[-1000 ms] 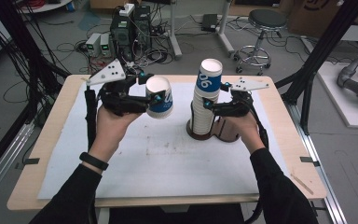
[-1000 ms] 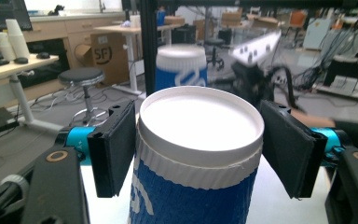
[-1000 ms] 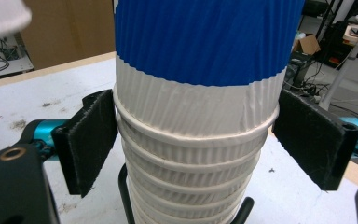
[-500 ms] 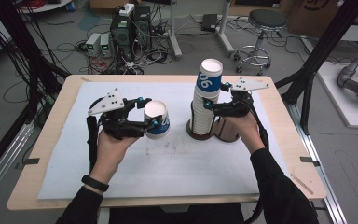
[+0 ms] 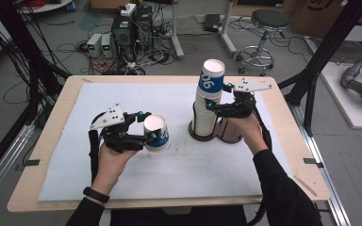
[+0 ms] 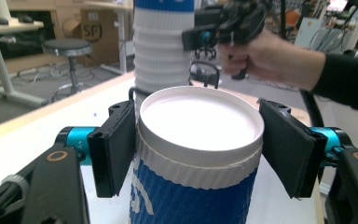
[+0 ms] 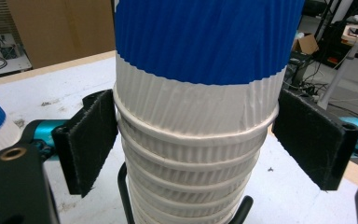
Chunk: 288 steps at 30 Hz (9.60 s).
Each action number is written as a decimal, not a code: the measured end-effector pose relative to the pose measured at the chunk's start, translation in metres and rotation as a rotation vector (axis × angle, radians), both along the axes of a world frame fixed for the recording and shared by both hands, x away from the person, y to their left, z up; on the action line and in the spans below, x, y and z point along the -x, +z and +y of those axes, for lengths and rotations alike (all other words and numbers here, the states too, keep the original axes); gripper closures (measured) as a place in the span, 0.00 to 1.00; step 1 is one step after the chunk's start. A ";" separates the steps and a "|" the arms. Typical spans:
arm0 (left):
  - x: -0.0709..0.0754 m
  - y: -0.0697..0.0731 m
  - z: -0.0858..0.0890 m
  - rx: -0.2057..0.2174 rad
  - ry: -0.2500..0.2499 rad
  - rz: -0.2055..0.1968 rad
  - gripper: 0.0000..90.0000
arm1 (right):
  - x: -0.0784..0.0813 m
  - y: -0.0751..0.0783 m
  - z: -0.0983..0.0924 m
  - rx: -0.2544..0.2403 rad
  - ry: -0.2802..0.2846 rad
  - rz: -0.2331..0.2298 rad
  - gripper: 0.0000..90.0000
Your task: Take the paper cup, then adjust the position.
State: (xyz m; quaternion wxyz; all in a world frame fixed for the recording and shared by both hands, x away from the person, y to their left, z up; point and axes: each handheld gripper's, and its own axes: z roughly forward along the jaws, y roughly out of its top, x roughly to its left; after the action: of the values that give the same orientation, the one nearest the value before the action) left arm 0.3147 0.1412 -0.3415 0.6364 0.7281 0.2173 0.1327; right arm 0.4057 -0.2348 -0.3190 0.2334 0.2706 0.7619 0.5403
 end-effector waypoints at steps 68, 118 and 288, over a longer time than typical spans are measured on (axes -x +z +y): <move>-0.004 -0.025 0.001 0.005 -0.060 0.015 0.33 | 0.096 -0.054 -0.035 -0.051 0.024 0.015 0.17; 0.018 -0.017 -0.049 0.043 -0.203 0.010 0.33 | 0.103 -0.063 0.052 0.007 0.435 0.086 0.17; 0.007 -0.009 -0.057 -0.160 -0.367 0.136 0.23 | 0.101 -0.041 0.012 0.023 0.527 0.098 0.24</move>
State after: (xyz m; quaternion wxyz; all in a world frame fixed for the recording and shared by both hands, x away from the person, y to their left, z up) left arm 0.3081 0.0837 -0.3503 0.5738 0.8111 0.1123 -0.0182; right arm 0.3043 -0.2227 -0.3597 0.0505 0.0859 0.8226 0.5598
